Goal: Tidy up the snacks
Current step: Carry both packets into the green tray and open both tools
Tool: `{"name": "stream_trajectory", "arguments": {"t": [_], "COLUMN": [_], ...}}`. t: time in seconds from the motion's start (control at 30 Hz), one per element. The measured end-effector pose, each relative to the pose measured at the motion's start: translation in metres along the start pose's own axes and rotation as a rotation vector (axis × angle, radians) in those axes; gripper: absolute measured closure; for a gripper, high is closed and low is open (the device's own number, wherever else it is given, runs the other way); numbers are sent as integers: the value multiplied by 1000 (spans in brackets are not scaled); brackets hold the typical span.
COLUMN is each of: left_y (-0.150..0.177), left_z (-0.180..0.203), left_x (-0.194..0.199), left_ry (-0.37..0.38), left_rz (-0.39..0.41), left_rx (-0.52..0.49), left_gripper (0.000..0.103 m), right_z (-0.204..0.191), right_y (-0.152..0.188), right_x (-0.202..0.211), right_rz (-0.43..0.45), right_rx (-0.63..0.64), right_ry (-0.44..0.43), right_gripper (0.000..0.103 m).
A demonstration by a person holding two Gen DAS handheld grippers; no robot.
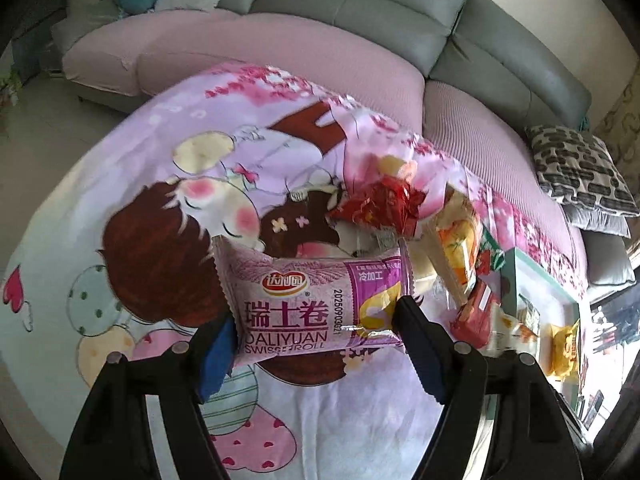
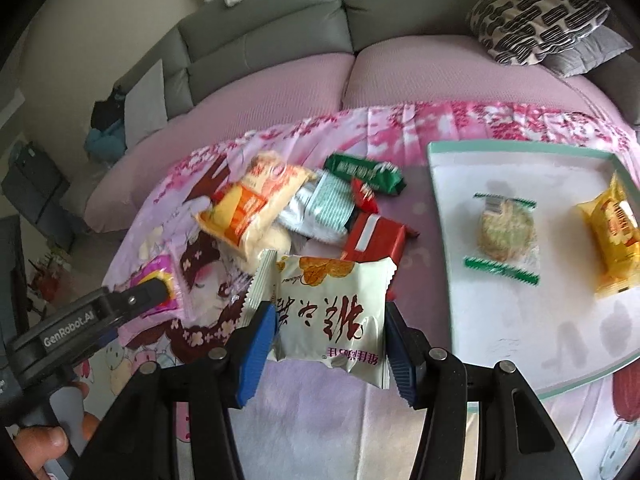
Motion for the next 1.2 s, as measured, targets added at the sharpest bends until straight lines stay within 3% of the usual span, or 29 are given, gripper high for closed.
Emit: {"name": "stream_trajectory", "arguments": {"t": [0.2,0.57,1.0,1.2], "left_y": [-8,-7,22,38], "left_z": [20,90,204,244], "left_x": [12,21,-14,-40], "left_ry": [-3,106,226,252], "left_rz": [55,80,-49,-128], "left_rx": [-45,-163,-365,-413], "left_gripper": [26,26,26,26], "right_z": [18,78,167,195], "right_y": [-15,-37,-36,-34], "right_x": [18,49,52,56], "right_rz": [66,152,117,113], "right_rx": [-40,-154,-355,-430], "right_ry": [47,143,246,248], "right_gripper": [46,46,46,46]}}
Point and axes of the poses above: each gripper's, at about its wrist camera, not at the fingertips, and x roughly against the way its jaws point, z to its right, y to its underside, the point moved 5 cm from there along -x, roughly the way its jaws point, and after that the axes turned 5 degrees about -x, right-handed, at the moved point
